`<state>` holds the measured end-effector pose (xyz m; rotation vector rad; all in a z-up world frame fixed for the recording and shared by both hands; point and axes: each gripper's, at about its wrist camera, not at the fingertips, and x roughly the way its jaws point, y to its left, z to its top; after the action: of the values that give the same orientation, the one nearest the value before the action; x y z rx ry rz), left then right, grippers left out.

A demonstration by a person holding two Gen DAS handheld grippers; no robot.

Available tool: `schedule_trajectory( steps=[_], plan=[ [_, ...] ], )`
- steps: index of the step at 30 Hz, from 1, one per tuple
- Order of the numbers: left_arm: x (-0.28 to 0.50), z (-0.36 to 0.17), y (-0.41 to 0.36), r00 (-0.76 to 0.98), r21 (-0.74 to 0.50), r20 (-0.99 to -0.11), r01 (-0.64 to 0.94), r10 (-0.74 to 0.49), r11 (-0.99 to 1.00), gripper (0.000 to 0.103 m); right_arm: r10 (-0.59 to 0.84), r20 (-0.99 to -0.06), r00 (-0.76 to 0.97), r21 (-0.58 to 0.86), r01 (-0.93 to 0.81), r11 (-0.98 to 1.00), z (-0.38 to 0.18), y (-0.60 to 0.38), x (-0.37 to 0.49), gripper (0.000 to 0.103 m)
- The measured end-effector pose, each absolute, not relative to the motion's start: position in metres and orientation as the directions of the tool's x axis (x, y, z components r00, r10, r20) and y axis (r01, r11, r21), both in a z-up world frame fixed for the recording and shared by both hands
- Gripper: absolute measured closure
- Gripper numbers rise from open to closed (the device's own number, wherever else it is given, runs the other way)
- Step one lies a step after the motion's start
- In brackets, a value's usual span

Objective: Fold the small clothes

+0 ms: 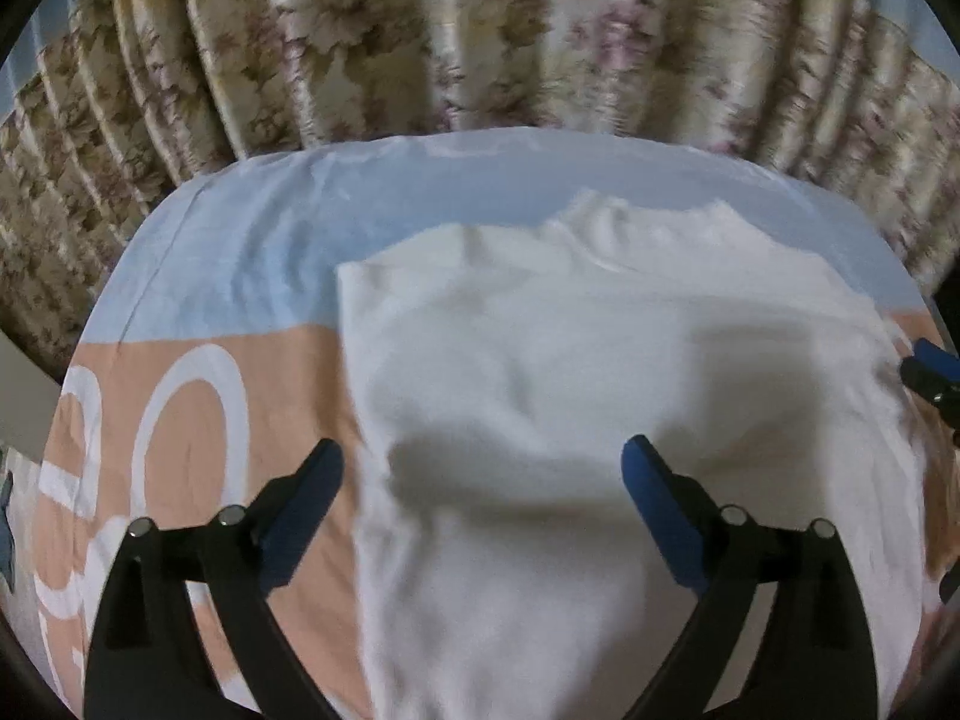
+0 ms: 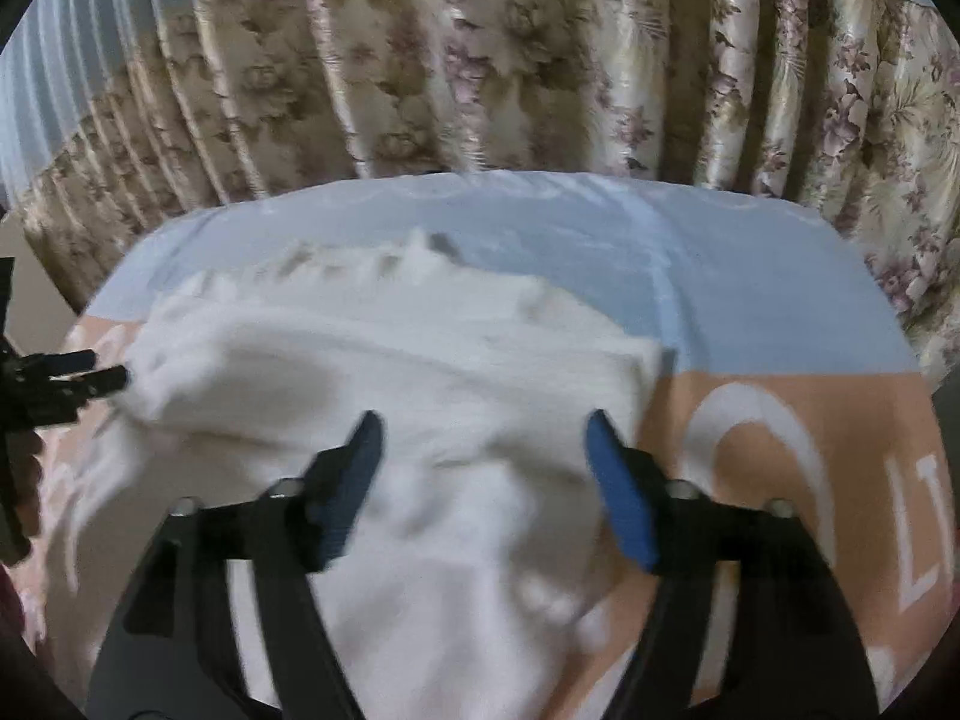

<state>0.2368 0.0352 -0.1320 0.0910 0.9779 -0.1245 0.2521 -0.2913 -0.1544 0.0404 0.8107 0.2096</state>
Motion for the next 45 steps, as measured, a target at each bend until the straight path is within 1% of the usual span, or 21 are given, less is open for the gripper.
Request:
schedule_trajectory(
  steps=[1, 2, 3, 5, 6, 9, 13, 19, 23, 26, 30, 33, 37, 39, 40, 45],
  plan=[
    [0.233, -0.132, 0.031, 0.552, 0.024, -0.832, 0.153, -0.065, 0.988, 0.009, 0.207, -0.719, 0.664, 0.111, -0.184, 0.977, -0.155, -0.282, 0.244, 0.023],
    [0.224, -0.132, 0.025, 0.549, 0.024, -0.833, 0.163, -0.070, 0.986, 0.009, 0.209, -0.720, 0.662, 0.112, -0.186, 0.976, -0.156, -0.279, 0.240, 0.019],
    [0.218, -0.132, 0.020, 0.546, 0.024, -0.834, 0.168, -0.073, 0.985, 0.008, 0.218, -0.723, 0.655, 0.119, -0.193, 0.974, -0.158, -0.273, 0.232, 0.013],
    [0.206, -0.131, 0.014, 0.545, 0.033, -0.836, 0.169, -0.066, 0.985, 0.005, 0.225, -0.730, 0.645, 0.127, -0.196, 0.972, -0.161, -0.269, 0.222, 0.005],
    [0.201, -0.131, 0.012, 0.545, 0.040, -0.836, 0.169, -0.060, 0.985, 0.005, 0.218, -0.735, 0.643, 0.123, -0.190, 0.974, -0.162, -0.268, 0.219, 0.003],
    [0.185, -0.129, 0.009, 0.548, 0.067, -0.836, 0.155, -0.030, 0.986, 0.005, 0.186, -0.745, 0.641, 0.111, -0.155, 0.982, -0.160, -0.270, 0.205, 0.003],
    [0.165, -0.121, 0.012, 0.550, 0.049, -0.834, 0.137, -0.034, 0.989, 0.005, 0.157, -0.746, 0.647, 0.107, -0.116, 0.987, -0.145, -0.276, 0.182, 0.003],
    [0.127, -0.102, 0.016, 0.585, 0.074, -0.811, 0.117, -0.008, 0.990, 0.004, 0.109, -0.688, 0.718, 0.049, -0.104, 0.993, -0.118, -0.275, 0.125, 0.003],
    [0.094, -0.094, 0.020, 0.606, 0.088, -0.795, 0.108, 0.005, 0.990, 0.003, 0.039, -0.661, 0.749, -0.026, -0.074, 0.997, -0.112, -0.270, 0.083, 0.003],
    [0.073, -0.093, 0.024, 0.610, 0.078, -0.793, 0.105, -0.002, 0.991, 0.003, 0.000, -0.685, 0.728, -0.058, -0.055, 0.997, -0.120, -0.268, 0.061, 0.003],
    [0.050, -0.098, 0.028, 0.590, 0.049, -0.807, 0.097, -0.018, 0.994, 0.003, -0.023, -0.699, 0.715, -0.040, -0.007, 0.999, -0.131, -0.273, 0.036, 0.003],
    [0.034, -0.102, 0.027, 0.583, 0.050, -0.812, 0.107, -0.022, 0.993, 0.003, 0.023, -0.715, 0.698, 0.018, -0.015, 1.000, -0.135, -0.275, 0.020, 0.003],
    [0.016, -0.107, 0.024, 0.590, 0.080, -0.807, 0.111, -0.001, 0.991, 0.003, -0.055, -0.693, 0.719, -0.064, 0.016, 0.998, -0.135, -0.272, 0.000, 0.003],
    [0.007, -0.110, 0.024, 0.592, 0.091, -0.805, 0.099, 0.015, 0.991, 0.003, -0.082, -0.709, 0.700, -0.080, 0.036, 0.996, -0.141, -0.272, -0.006, 0.003],
    [0.002, -0.113, 0.026, 0.586, 0.091, -0.810, 0.088, 0.022, 0.992, 0.003, -0.082, -0.719, 0.691, -0.078, 0.036, 0.996, -0.144, -0.273, -0.008, 0.003],
    [-0.011, -0.128, 0.039, 0.524, 0.031, -0.851, 0.085, -0.018, 0.996, 0.003, -0.039, -0.767, 0.640, -0.041, 0.011, 0.999, -0.163, -0.278, -0.018, 0.003]
  ],
)
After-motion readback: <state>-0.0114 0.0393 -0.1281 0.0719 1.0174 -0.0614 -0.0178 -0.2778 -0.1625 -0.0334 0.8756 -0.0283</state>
